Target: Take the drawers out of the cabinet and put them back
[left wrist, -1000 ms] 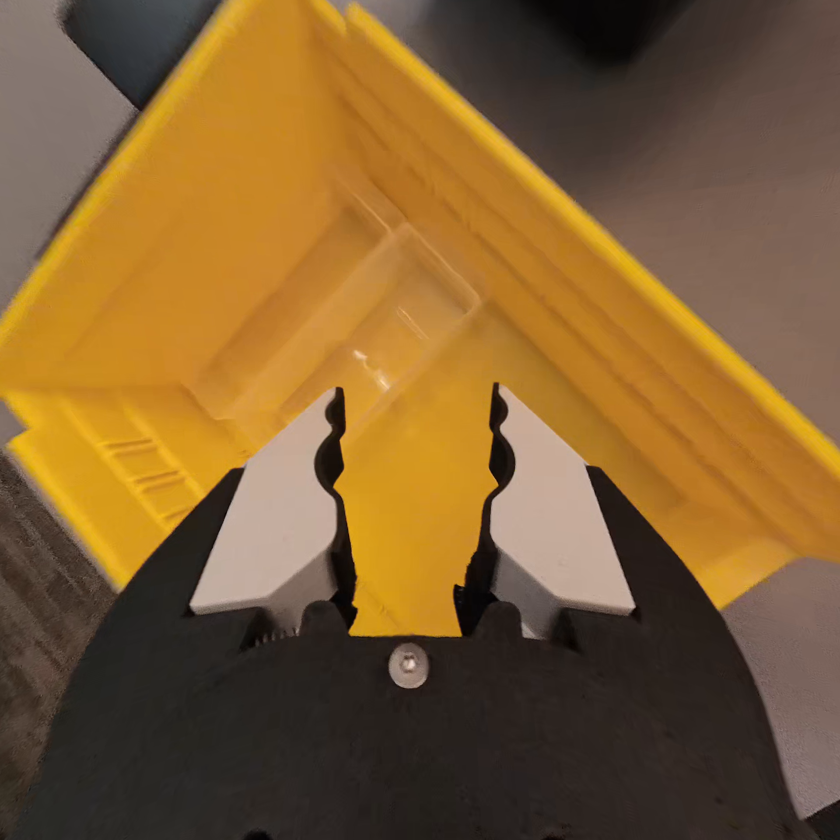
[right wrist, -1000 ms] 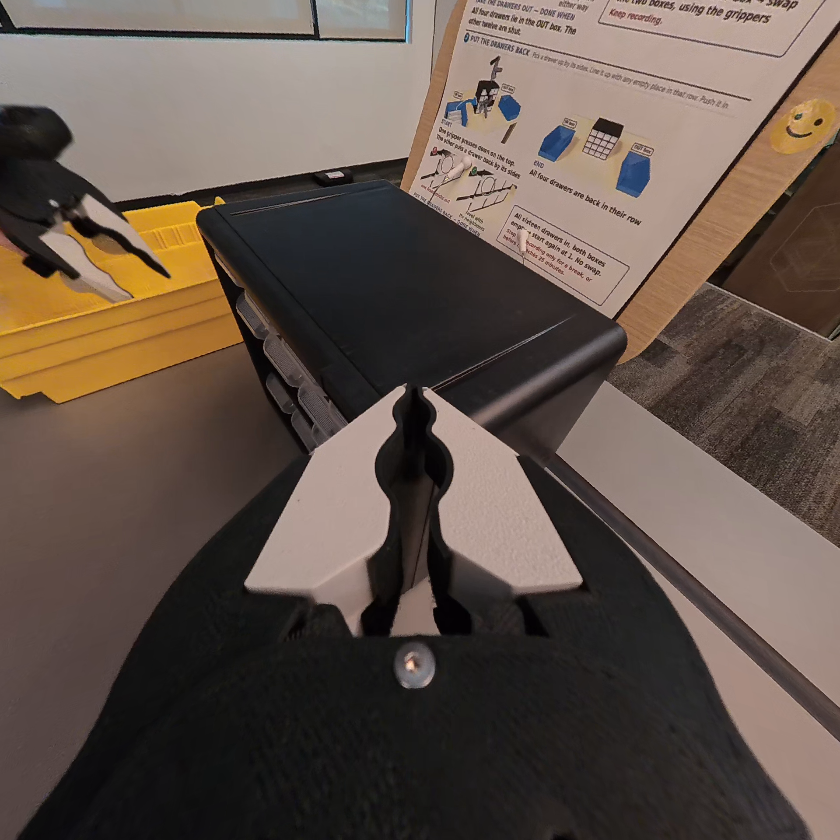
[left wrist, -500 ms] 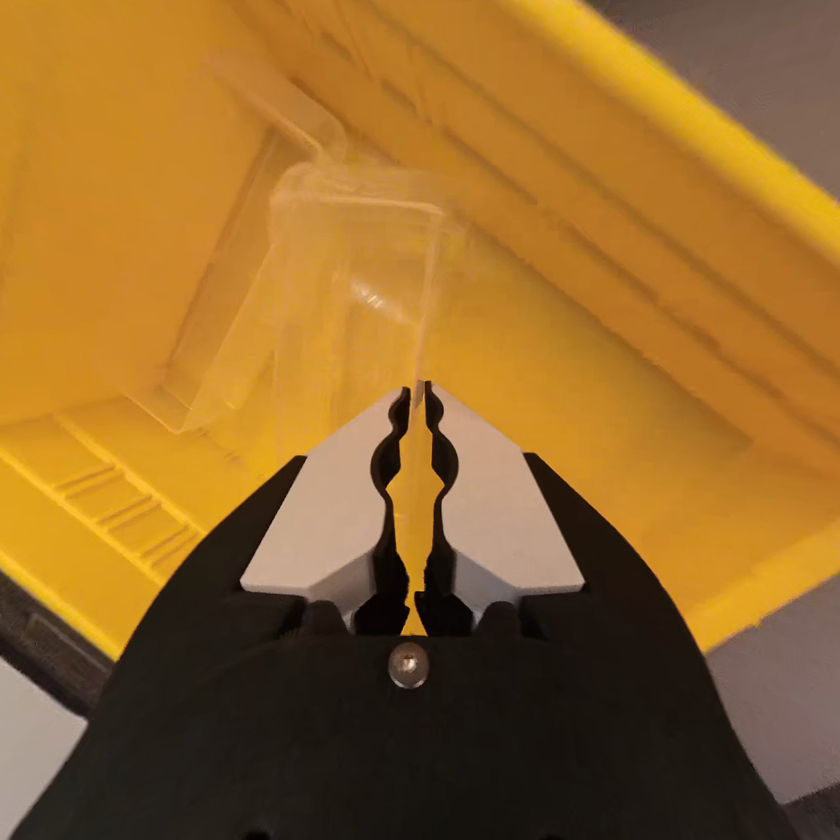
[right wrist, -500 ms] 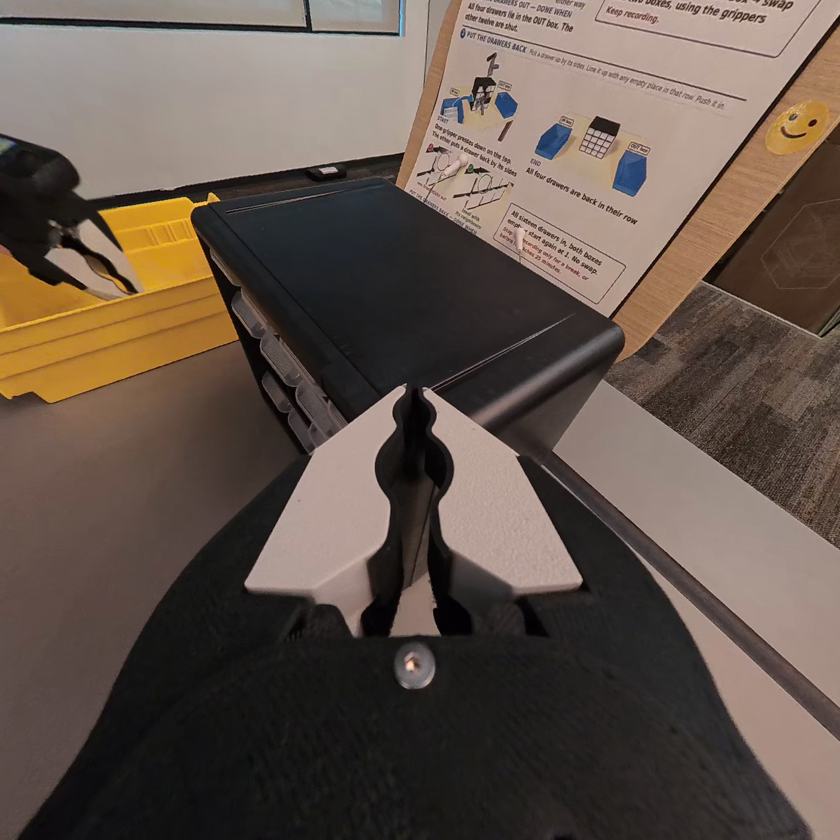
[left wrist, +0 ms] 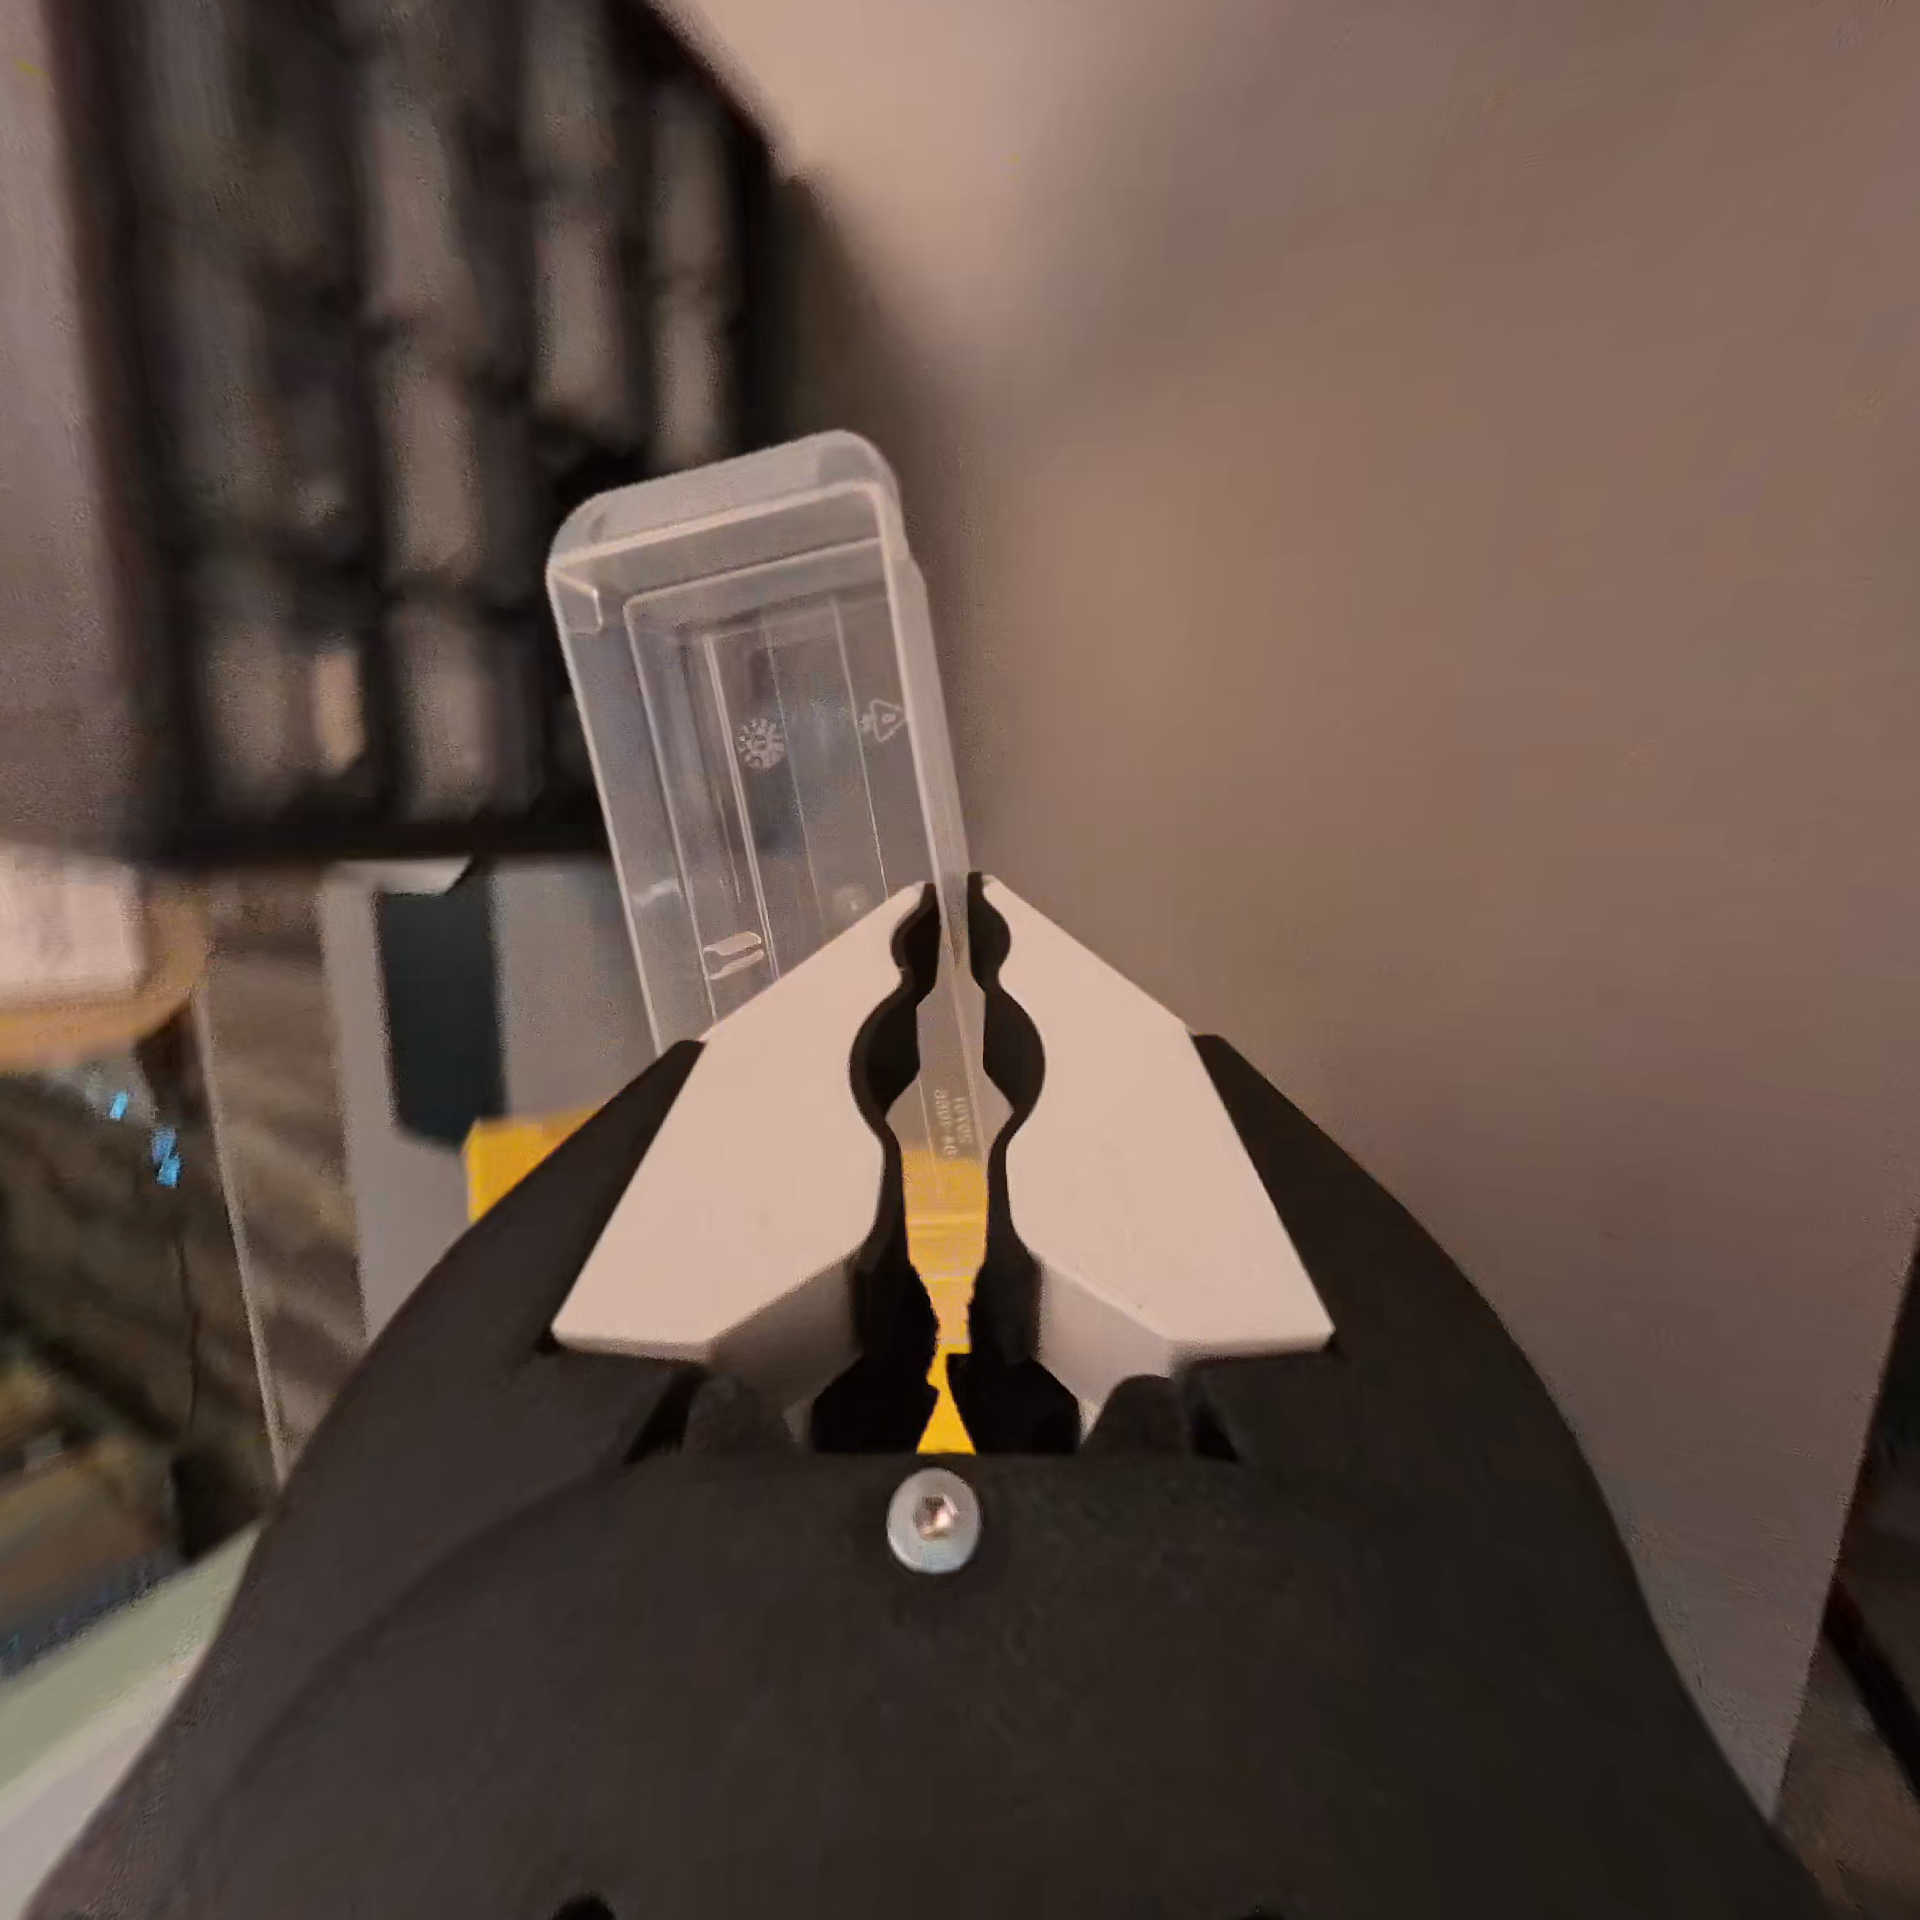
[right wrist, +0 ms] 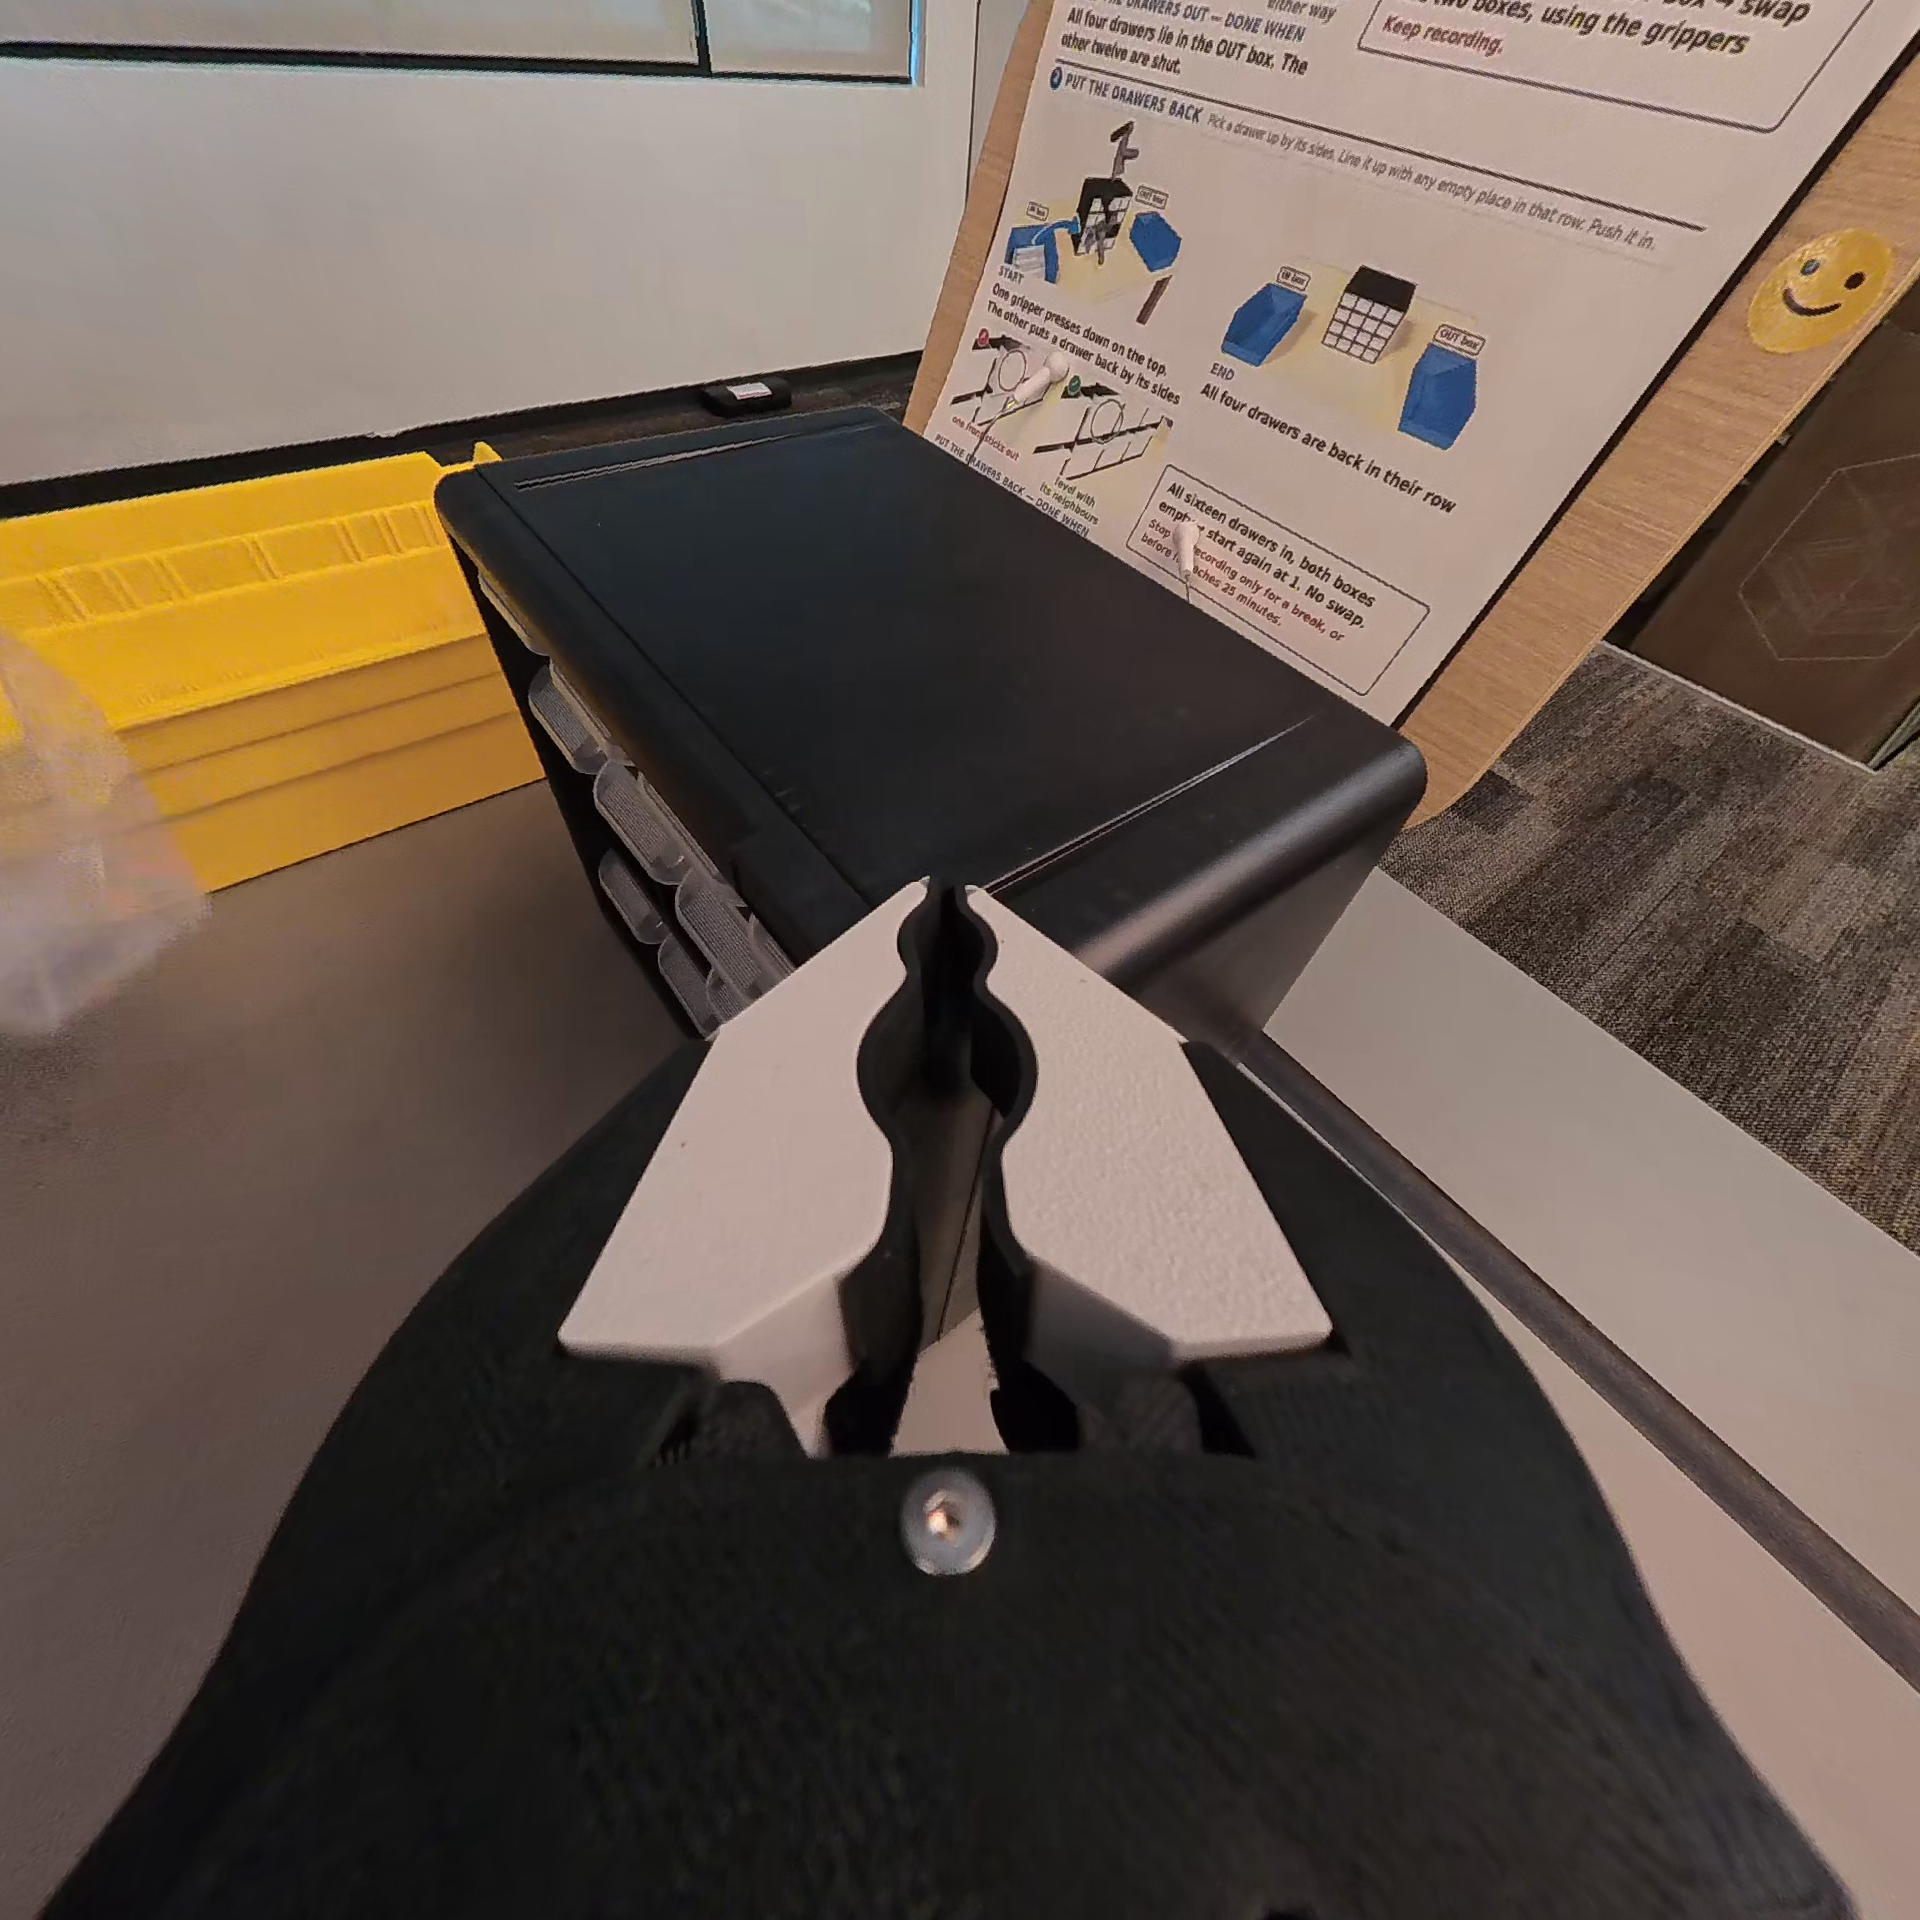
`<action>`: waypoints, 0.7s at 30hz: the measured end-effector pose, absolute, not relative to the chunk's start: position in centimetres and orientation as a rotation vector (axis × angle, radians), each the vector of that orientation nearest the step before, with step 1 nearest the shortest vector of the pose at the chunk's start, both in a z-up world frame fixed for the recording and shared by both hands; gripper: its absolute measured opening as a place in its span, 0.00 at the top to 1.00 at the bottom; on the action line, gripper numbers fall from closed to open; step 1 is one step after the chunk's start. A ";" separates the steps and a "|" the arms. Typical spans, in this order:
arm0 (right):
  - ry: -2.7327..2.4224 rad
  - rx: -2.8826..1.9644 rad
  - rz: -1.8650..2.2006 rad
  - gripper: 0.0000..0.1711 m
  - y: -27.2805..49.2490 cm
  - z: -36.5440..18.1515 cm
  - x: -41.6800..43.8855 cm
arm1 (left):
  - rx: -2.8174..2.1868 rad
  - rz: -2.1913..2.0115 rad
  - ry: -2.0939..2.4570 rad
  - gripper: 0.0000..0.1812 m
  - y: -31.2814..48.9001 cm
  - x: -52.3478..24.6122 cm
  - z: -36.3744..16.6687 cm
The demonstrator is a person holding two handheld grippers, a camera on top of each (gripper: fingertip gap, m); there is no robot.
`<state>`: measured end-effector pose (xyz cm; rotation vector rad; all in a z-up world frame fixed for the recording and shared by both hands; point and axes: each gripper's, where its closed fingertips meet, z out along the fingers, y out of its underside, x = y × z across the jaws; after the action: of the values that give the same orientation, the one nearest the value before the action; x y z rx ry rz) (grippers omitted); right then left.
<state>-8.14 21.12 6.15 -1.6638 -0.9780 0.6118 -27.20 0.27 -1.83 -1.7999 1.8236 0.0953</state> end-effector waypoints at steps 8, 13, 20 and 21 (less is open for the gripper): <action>-0.976 -1.660 0.624 1.00 21.1 6.2 -8.2 | -1.753 -0.063 2.103 0.98 -2.2 -21.0 -11.2; -0.977 -1.660 0.629 1.00 21.1 6.2 -8.2 | -1.781 -0.087 2.139 0.98 -2.3 -20.7 -13.5; -0.977 -1.660 0.634 1.00 21.1 6.2 -8.2 | -1.789 -0.049 2.052 0.80 -1.5 -20.4 -14.3; -0.977 -1.659 0.634 1.00 21.1 6.2 -8.2 | -1.774 -0.019 2.024 0.76 -1.1 -20.5 -14.1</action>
<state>-8.18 21.13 6.17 -1.6594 -0.9775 0.6335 -20.47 -1.09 -14.10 -1.7744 2.0236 -0.0188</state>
